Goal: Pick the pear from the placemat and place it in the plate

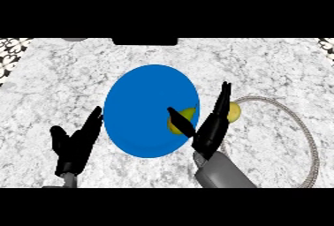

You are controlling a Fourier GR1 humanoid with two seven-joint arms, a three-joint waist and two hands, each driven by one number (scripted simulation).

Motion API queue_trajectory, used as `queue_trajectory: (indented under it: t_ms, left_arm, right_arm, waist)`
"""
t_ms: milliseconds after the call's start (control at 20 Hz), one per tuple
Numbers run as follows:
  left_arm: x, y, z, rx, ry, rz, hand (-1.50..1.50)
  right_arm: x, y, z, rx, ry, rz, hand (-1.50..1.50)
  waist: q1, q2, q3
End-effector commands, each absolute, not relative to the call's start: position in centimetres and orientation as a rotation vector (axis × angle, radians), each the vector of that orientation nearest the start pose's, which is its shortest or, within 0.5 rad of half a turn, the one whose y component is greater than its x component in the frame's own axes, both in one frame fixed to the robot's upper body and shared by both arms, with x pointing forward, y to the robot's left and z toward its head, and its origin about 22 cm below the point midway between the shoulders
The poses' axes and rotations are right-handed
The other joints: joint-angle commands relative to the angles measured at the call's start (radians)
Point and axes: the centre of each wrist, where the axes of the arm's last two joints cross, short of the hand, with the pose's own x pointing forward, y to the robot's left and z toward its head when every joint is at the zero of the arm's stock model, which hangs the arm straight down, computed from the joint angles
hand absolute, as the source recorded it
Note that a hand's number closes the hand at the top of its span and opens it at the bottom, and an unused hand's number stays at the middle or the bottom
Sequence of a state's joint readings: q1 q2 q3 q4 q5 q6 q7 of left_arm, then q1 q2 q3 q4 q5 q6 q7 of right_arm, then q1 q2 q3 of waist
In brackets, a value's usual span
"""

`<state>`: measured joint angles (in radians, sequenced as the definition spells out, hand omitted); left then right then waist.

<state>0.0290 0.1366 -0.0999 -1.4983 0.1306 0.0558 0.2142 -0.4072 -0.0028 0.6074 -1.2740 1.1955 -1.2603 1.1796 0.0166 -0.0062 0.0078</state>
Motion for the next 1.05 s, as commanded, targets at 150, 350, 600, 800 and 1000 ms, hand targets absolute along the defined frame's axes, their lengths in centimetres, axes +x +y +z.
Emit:
queue_trajectory:
  t_ms: [150,350,600,800,1000]
  left_arm:
    - [22.5,23.4,-2.4,-0.004,-1.178,0.004,0.00]
    - [23.2,22.9,-4.5,0.003,-1.179,-0.003,0.00]
    - [23.6,24.2,-3.1,0.024,-1.192,0.005,0.00]
    - [23.0,24.9,-3.7,0.025,-1.185,-0.003,0.00]
    - [22.4,24.0,-4.7,0.005,-1.172,0.014,0.00]
  right_arm:
    - [19.2,-3.7,1.3,-0.689,-1.579,-0.271,-1.50]
    - [15.9,-3.4,-0.3,-0.700,-1.565,-0.207,-1.50]
    - [11.4,-3.6,0.0,-0.724,-1.540,-0.173,-1.50]
    - [10.3,-3.1,0.0,-0.736,-1.538,-0.146,-1.50]
    - [7.1,-2.6,-1.6,-0.723,-1.515,-0.134,-1.50]
  waist:
    - [-0.021,0.000,-0.008]
    - [-0.027,0.004,-0.009]
    - [-0.026,0.004,-0.008]
    - [-0.026,0.005,-0.008]
    - [-0.031,0.005,-0.008]
